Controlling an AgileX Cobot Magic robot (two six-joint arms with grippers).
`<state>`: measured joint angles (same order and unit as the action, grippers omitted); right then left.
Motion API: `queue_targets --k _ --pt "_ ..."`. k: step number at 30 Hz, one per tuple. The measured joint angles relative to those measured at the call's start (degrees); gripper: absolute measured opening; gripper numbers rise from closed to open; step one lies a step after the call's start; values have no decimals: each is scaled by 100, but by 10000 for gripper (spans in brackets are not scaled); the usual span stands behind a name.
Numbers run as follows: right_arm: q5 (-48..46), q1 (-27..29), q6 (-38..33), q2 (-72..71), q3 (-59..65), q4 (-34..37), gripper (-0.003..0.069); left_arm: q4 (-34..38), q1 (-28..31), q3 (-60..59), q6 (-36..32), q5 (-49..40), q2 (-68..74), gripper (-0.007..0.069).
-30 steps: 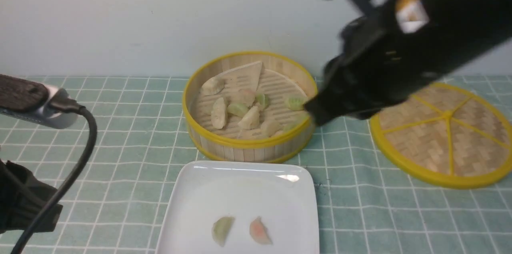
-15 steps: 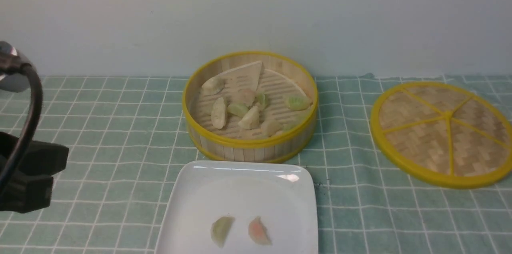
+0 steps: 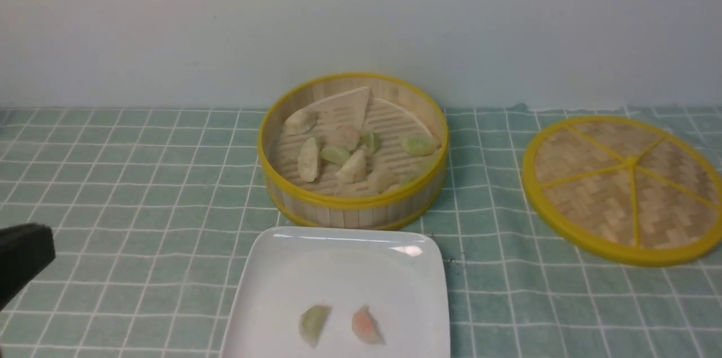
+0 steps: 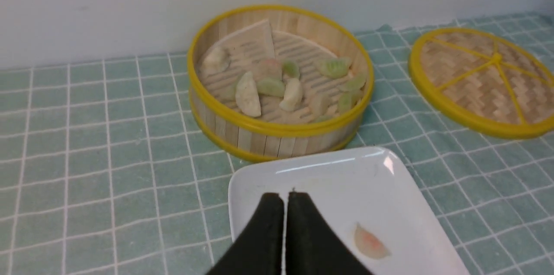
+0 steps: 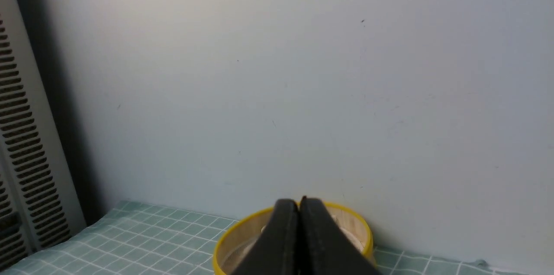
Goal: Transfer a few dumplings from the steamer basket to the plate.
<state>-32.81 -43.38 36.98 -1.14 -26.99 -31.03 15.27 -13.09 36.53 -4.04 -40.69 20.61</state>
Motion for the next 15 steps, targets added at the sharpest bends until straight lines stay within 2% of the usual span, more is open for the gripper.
queue_targets --k 8,15 --pt "0 0 0 0 0 -5 -15 288 0 -938 96 331 -1462 -6" --pt "0 0 0 0 0 -5 -15 310 0 -1014 96 192 -1698 -6"
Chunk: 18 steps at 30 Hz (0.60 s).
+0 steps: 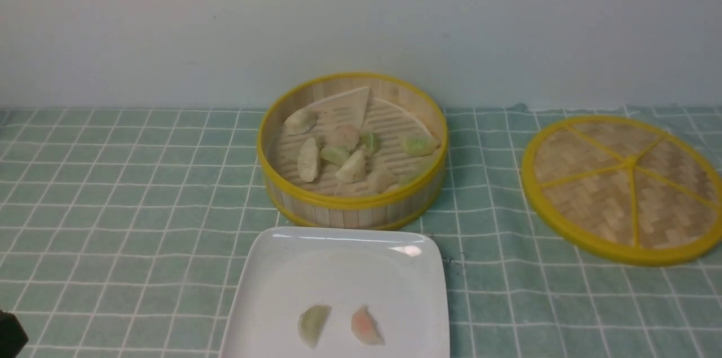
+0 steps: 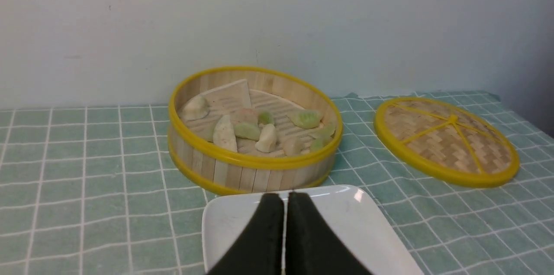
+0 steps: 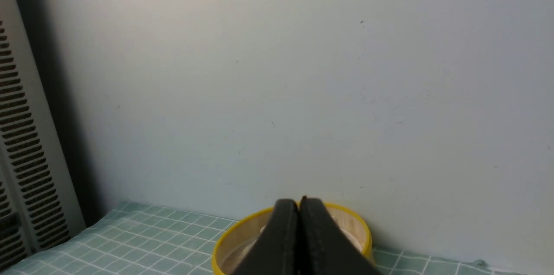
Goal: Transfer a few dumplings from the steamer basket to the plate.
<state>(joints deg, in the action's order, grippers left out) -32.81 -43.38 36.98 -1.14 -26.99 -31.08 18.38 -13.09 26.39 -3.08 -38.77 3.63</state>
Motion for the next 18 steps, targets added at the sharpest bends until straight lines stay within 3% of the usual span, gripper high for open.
queue_targets --k 6,10,18 --pt "0 0 0 0 0 0 -15 -143 0 -29 -183 41 0 -6" --pt "0 0 0 0 0 0 -15 -551 22 -411 -348 643 -13 -6" --pt "0 0 0 0 0 0 -15 -1488 846 -2111 -409 1881 -399 -6"
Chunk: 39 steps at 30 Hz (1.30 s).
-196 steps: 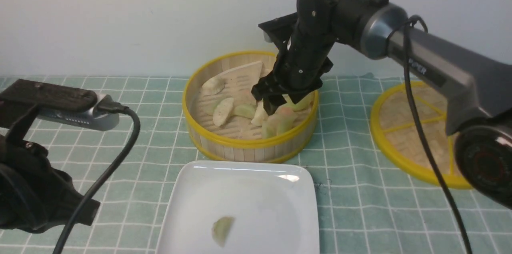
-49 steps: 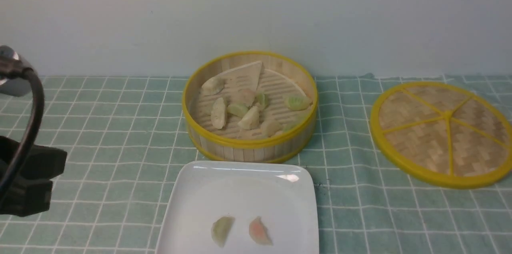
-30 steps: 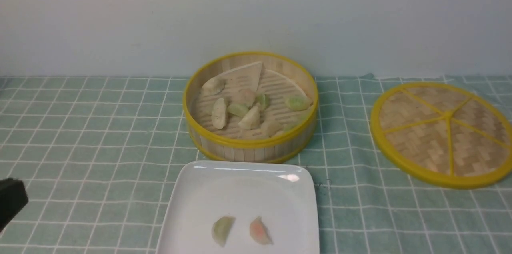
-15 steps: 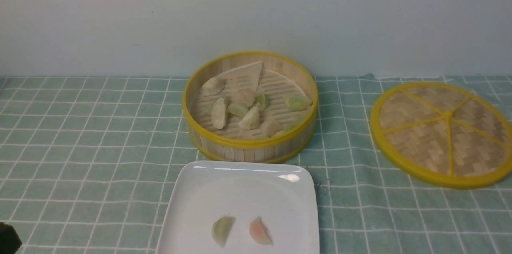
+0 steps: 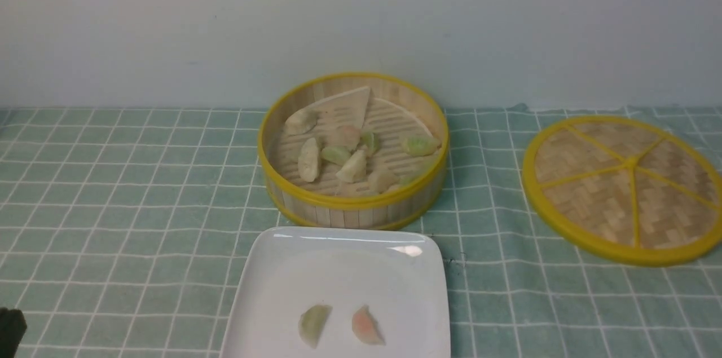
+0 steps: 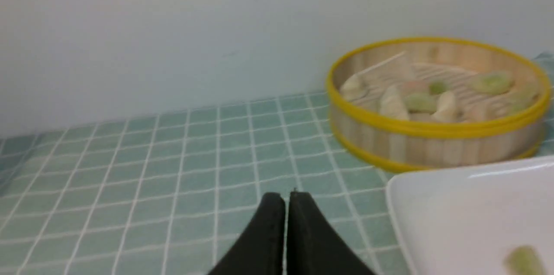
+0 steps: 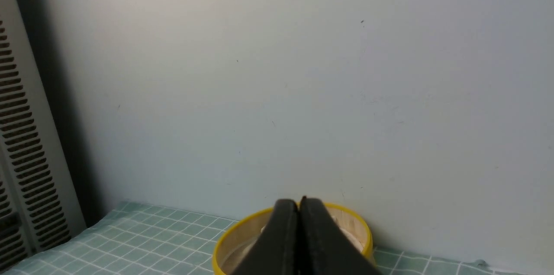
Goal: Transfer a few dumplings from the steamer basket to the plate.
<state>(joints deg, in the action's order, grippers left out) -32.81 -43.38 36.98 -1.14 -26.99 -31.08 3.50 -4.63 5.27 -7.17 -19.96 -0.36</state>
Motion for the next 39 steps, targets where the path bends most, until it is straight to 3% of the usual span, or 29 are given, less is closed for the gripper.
queue_targets --k 4,32,36,37,38,39 --pt "-1 0 0 0 0 0 -15 -68 308 -673 0 3 -31 -6" --pt "12 -3 -63 0 0 34 -15 -75 349 -687 0 -179 -31 -6" --pt "221 -7 -647 0 14 749 -15 -75 349 -687 0 -183 -31 -6" --pt "380 -7 -1397 0 67 1409 -15 -75 349 -687 0 -183 -31 -6" --pt "393 -7 -1397 0 67 1489 -15 -75 349 -687 0 -183 -31 -6" --pt "515 -7 -2100 0 111 2113 -15 -75 349 -687 0 -183 -31 -6"
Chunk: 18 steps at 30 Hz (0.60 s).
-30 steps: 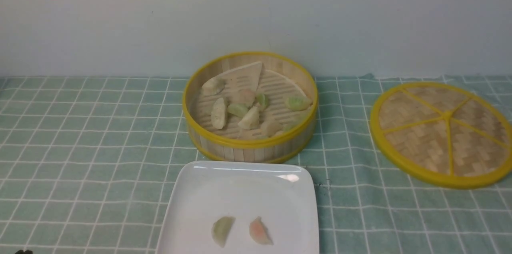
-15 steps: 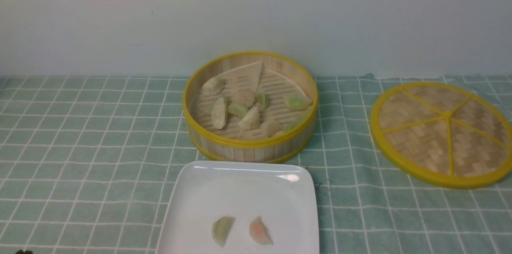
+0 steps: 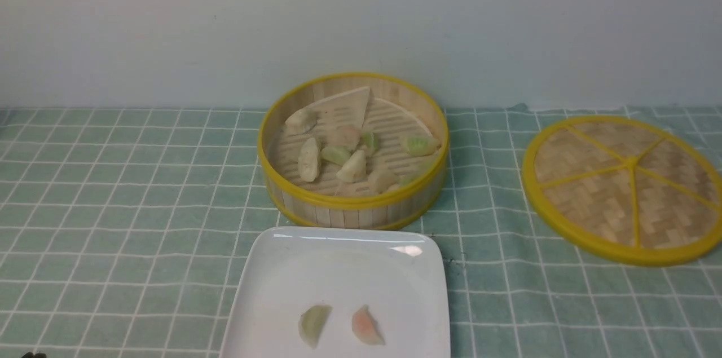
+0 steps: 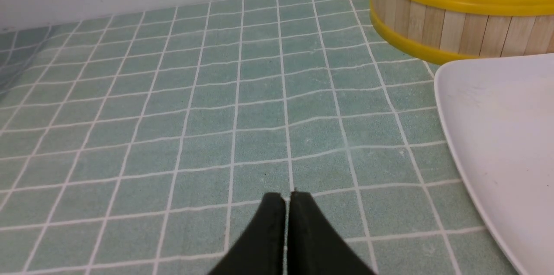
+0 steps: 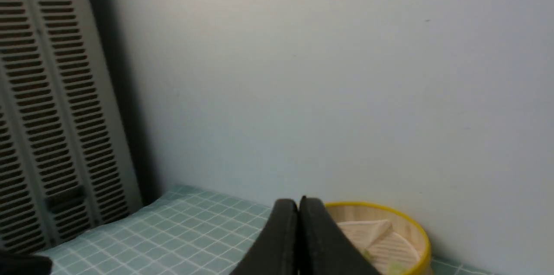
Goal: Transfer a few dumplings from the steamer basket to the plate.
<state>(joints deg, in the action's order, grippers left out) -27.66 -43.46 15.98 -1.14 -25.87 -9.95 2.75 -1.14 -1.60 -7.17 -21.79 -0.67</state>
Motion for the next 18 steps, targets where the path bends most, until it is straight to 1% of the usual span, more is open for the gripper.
queue_targets --k 2,4,7,10,12,15,16,17,18 --pt "75 0 -593 0 30 675 -15 0 0 0 0 0 0 -6" --pt "89 0 -1049 0 45 1154 -15 0 0 0 0 0 0 -6" --pt "92 0 -1345 0 45 1411 -15 0 0 0 0 0 0 -6" --pt "116 30 -1409 0 62 1465 -15 0 0 0 0 0 0 -6" --pt "200 399 -1423 0 179 1476 -15 0 0 0 0 0 0 -6" --pt "218 1390 -1454 0 593 1476 -15 0 0 0 0 0 0 -6" --pt "218 1535 -1455 0 627 1476 -15 0 0 0 0 0 0 -6" --pt "218 2043 -1455 0 890 1446 -15 0 0 0 0 0 0 -6" --pt "218 2397 -1460 0 1095 1403 -15 0 0 0 0 0 0 -6"
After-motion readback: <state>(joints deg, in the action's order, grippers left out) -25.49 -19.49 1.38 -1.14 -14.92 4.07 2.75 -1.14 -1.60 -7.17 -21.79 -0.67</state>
